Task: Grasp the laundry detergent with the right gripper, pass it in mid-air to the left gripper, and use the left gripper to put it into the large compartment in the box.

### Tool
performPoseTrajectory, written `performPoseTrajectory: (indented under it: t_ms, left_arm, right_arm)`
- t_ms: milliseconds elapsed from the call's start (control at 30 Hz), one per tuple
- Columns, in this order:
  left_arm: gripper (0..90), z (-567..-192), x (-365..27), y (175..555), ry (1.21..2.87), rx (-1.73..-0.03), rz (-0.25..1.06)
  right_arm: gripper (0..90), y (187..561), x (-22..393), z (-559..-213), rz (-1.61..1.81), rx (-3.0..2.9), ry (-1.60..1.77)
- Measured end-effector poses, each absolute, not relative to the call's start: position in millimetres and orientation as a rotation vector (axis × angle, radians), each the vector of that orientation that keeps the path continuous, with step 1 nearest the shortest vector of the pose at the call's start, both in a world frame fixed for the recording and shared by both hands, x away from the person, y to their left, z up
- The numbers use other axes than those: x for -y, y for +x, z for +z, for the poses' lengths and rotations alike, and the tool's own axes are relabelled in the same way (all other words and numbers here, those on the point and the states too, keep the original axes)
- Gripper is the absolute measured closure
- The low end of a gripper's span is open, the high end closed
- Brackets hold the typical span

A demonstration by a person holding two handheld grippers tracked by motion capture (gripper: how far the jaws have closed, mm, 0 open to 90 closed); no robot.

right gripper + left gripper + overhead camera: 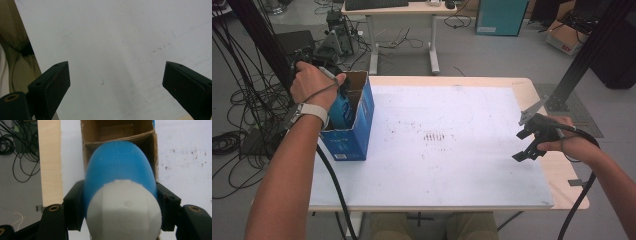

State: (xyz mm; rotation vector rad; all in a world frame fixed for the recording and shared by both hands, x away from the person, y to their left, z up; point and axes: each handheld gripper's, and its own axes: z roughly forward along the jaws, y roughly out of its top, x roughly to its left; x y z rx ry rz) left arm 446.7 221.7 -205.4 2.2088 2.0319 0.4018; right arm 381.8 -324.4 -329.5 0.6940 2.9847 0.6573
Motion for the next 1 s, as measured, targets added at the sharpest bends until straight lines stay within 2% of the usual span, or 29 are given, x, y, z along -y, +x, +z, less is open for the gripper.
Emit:
performPoseTrajectory:
  t_ms: [733,1000]
  left_arm:
    - [37.5,-262.4,-223.3,447.0,2.235,-2.034,0.361]
    - [37.5,-270.5,-223.7,447.2,2.255,-2.022,0.353]
  right_arm:
    - [7.6,379.7,329.1,-334.8,0.648,-2.989,0.723]
    - [7.6,379.0,329.5,-336.1,0.647,-2.989,0.746]
